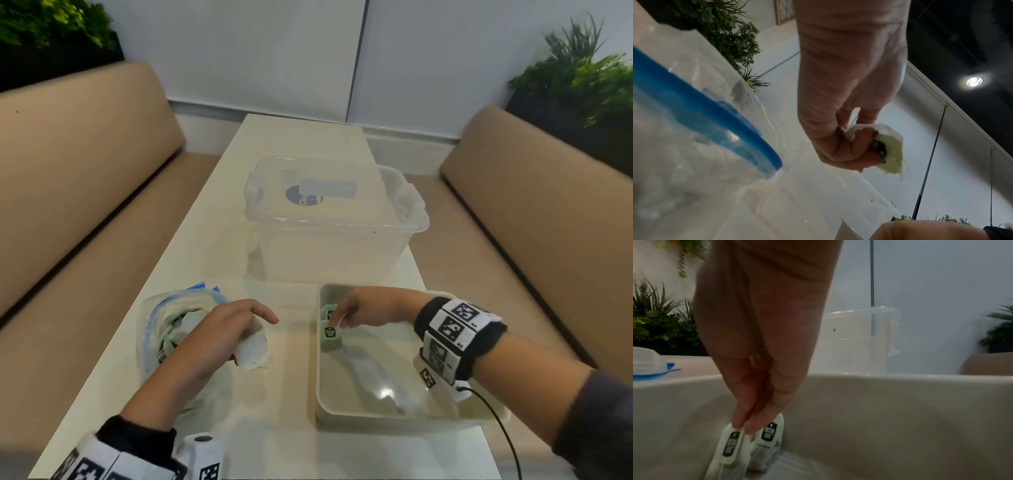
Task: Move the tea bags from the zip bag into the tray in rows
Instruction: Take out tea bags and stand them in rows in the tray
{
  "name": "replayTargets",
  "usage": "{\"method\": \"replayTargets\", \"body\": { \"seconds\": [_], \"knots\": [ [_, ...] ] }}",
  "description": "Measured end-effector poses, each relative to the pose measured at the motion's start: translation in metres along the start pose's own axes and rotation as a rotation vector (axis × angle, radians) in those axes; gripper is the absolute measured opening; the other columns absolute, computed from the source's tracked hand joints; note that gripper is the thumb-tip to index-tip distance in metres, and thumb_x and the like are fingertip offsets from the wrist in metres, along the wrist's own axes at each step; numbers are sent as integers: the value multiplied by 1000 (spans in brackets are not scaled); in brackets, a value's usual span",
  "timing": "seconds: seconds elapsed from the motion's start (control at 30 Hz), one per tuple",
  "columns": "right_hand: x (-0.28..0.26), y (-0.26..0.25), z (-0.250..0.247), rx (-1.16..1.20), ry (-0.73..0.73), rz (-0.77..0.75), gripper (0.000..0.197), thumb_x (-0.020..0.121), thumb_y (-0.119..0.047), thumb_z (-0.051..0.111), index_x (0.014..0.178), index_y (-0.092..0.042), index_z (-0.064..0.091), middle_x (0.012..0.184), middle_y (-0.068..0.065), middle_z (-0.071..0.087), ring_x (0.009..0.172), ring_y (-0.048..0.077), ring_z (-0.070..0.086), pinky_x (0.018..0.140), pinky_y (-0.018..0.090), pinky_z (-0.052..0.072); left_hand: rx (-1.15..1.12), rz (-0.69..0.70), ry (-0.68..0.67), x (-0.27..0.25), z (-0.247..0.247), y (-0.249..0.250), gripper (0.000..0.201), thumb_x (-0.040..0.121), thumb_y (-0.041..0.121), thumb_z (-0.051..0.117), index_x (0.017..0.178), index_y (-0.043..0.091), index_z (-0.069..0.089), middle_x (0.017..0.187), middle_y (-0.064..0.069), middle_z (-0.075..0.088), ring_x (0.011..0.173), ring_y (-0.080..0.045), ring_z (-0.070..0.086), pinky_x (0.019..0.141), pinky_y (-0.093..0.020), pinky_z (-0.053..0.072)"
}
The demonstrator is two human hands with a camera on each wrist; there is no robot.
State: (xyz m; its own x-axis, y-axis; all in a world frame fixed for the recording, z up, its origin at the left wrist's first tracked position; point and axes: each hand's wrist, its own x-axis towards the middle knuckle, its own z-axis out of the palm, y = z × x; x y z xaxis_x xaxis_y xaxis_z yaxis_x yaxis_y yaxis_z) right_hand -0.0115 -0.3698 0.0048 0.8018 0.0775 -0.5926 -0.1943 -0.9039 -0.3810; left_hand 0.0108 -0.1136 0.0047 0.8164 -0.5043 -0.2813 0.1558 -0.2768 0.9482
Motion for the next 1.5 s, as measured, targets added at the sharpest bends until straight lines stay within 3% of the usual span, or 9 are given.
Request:
{"method": "replayTargets", "body": {
  "seconds": [0.3, 0.53, 0.77, 0.93, 1.03, 1.17, 1.27, 1.4, 1.5],
  "knots": [
    [8, 7, 4, 4, 37, 59, 47, 87, 0, 40, 125, -20, 60, 123, -1, 62, 113, 19, 56, 102, 32, 43, 29, 82, 7, 5, 5, -3, 34, 83, 7, 45, 76, 28, 71, 67, 9, 62, 60, -7, 55, 64, -28, 42],
    [8, 8, 5, 27, 50, 70, 43, 89, -2, 43, 127, -17, 58, 129, 3, 57, 117, 22, 53, 105, 34, 41, 27, 153, 43, 2, 8, -2, 39, 64, 12, 47, 86, 37, 68, 92, 4, 64, 79, -31, 55, 74, -28, 41],
    [5, 9, 2, -22, 79, 48, 38, 89, -9, 51, 126, -15, 58, 131, 3, 56, 120, 21, 51, 104, 31, 40, -75, 193, 55, 1, 10, -1, 46, 83, -12, 56, 105, 28, 61, 101, 1, 59, 79, -13, 66, 69, -18, 38],
    [-34, -24, -12, -34, 450, -326, 43, 79, -17, 71, 120, -22, 56, 117, -6, 52, 101, 9, 58, 79, 14, 47, -240, 183, 28, 2, 9, 5, 44, 67, 7, 68, 109, 21, 62, 102, -5, 60, 81, -16, 67, 73, -15, 51],
    [-60, -56, -10, -96, 476, -574, 51, 73, -26, 78, 118, -32, 54, 116, -12, 46, 98, 2, 53, 78, 12, 47, -356, 176, 16, 4, 9, 9, 39, 69, 6, 67, 107, 14, 64, 105, -13, 61, 82, -17, 65, 74, -19, 54],
    [-66, -75, -11, -132, 577, -704, 18, 83, -24, 71, 99, -17, 66, 98, -4, 61, 82, 5, 57, 70, 17, 50, -486, 157, -50, 5, 13, 19, 18, 87, -8, 52, 98, 1, 62, 96, -18, 63, 79, -19, 69, 71, -18, 54],
    [-72, -86, -26, -71, 632, -686, 7, 86, -18, 67, 88, -11, 69, 78, -5, 68, 73, 6, 61, 65, 9, 45, -546, 127, -101, 2, 13, 26, 23, 86, 13, 58, 101, -4, 64, 99, -19, 68, 88, -28, 71, 76, -24, 57],
    [-84, -102, -51, -83, 575, -581, 4, 88, -18, 64, 88, -17, 68, 71, -17, 61, 66, 2, 60, 59, 6, 44, -261, 246, -192, -7, 16, 29, 50, 65, 40, 74, 113, 30, 65, 116, 8, 69, 110, -13, 64, 88, -29, 54],
    [-91, -112, -61, -79, 501, -558, 3, 86, -16, 66, 88, -17, 66, 69, -12, 64, 57, 6, 61, 53, 12, 49, -168, 320, -152, -10, 24, 37, 53, 61, 31, 81, 111, 36, 64, 109, 11, 71, 100, -10, 68, 83, -24, 55]
  ]
}}
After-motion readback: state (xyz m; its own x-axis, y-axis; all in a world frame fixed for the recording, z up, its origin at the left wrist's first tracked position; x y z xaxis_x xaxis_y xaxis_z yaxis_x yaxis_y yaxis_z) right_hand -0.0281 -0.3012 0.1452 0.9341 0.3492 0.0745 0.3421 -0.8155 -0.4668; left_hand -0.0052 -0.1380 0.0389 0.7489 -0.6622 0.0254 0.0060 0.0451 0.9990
